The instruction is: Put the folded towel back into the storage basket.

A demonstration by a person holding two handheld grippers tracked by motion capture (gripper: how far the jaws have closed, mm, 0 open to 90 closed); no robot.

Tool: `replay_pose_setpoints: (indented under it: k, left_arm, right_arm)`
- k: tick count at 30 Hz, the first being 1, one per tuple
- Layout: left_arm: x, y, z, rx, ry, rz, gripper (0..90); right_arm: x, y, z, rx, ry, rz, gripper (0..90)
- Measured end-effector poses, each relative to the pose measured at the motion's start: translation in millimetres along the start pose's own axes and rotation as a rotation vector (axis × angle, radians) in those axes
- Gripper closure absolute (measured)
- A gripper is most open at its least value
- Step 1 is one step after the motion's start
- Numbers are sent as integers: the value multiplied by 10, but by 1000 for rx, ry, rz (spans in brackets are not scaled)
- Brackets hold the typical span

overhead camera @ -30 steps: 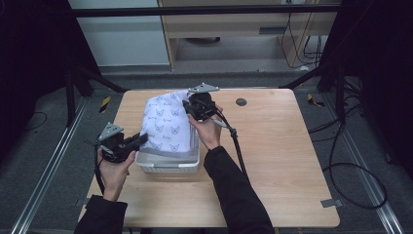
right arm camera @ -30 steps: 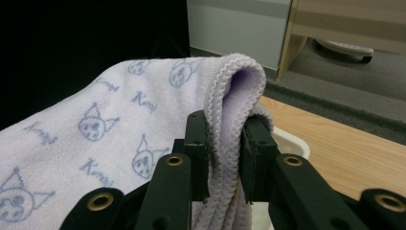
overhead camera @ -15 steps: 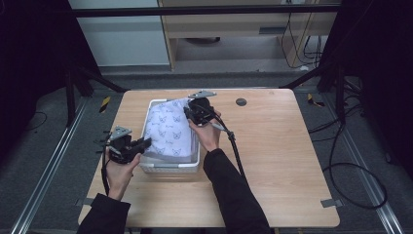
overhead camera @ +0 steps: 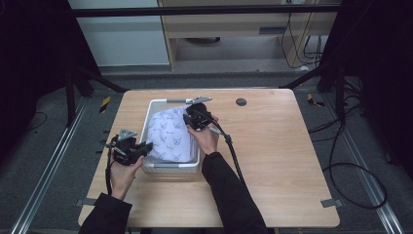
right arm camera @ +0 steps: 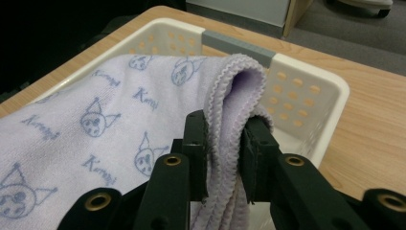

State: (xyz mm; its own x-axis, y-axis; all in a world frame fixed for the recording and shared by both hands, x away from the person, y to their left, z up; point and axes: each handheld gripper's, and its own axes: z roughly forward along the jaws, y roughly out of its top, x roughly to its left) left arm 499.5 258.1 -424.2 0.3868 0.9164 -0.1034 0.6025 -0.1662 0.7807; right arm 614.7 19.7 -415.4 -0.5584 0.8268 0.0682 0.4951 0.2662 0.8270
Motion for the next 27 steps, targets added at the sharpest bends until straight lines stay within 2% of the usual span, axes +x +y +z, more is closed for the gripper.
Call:
replay_pose_setpoints:
  k: [10,13,16,18,24,27]
  left_arm:
    - [11,-25,86,50,5,14,727]
    - [1,-12,56,10,13,18,666]
    - [2,19,-2,-20,20,14,606]
    - [13,27,-27,-32,21,7,593]
    - [56,65,-114,-59,11,-16,559]
    - [62,78,-141,-68,6,-18,539]
  right_arm:
    - [4,-75,107,57,-18,-39,708]
    - [8,-90,128,68,-27,-61,658]
    - [2,-102,134,79,-30,-75,569]
    - [-6,-103,110,57,-35,-89,519]
    - [-35,-40,-63,-2,-45,-86,379]
    - [-74,-26,-165,-23,-32,-67,311]
